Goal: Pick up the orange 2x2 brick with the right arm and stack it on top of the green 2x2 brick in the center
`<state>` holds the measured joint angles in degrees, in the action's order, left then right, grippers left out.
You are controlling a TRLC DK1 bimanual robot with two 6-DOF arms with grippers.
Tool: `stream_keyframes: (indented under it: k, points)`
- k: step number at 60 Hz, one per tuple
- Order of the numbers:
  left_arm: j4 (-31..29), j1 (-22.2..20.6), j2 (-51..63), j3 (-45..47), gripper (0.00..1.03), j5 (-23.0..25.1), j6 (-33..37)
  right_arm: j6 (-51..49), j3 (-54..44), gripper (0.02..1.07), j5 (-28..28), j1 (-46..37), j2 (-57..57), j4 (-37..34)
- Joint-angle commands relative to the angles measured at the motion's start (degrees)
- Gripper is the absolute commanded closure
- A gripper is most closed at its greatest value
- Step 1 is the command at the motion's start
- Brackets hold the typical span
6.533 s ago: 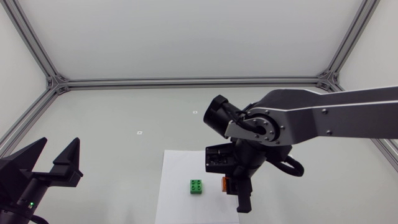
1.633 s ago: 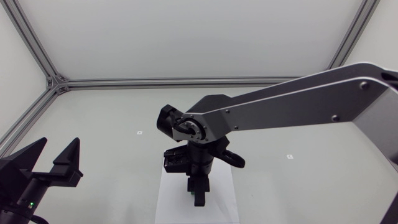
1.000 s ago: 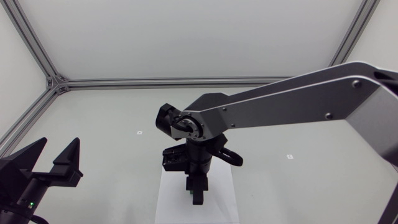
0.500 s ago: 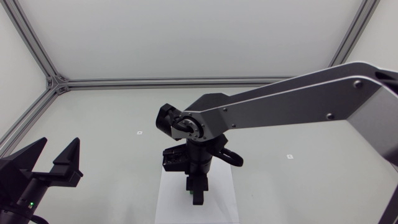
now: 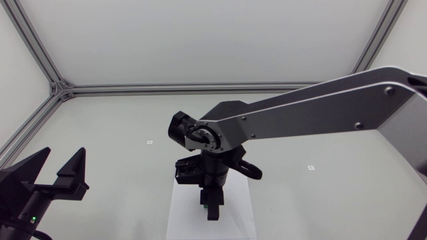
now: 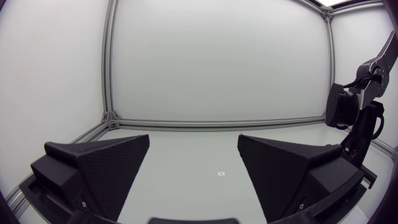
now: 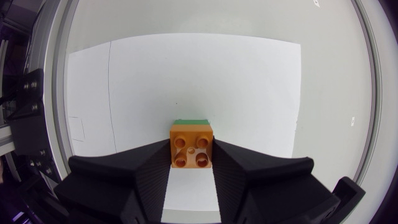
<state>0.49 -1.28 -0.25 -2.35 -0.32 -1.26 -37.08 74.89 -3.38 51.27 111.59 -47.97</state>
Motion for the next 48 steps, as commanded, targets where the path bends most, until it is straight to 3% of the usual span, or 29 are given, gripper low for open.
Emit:
stream_keyframes:
  k: [1, 7, 28, 46, 48]
  points:
    - [-0.8, 0.1, -0.5, 2.3, 0.04, 0.2, 0.7, 0.3, -3.2, 0.71, -0.1, 0.1, 2.0, -0.4]
    - [-0.8, 0.1, -0.5, 2.3, 0.04, 0.2, 0.7, 0.3, -3.3, 0.64, 0.0, 0.2, 1.7, -0.4]
    - [-0.8, 0.1, -0.5, 2.3, 0.04, 0.2, 0.7, 0.0, -3.8, 0.56, 0.0, 0.4, 1.0, 0.0]
    - [-0.8, 0.1, -0.5, 2.3, 0.04, 0.2, 0.7, 0.0, -3.9, 0.57, 0.0, 0.6, 0.6, 1.1]
    - [-0.8, 0.1, -0.5, 2.3, 0.04, 0.2, 0.7, 0.0, -3.9, 0.62, 0.0, 0.6, 0.7, 1.4]
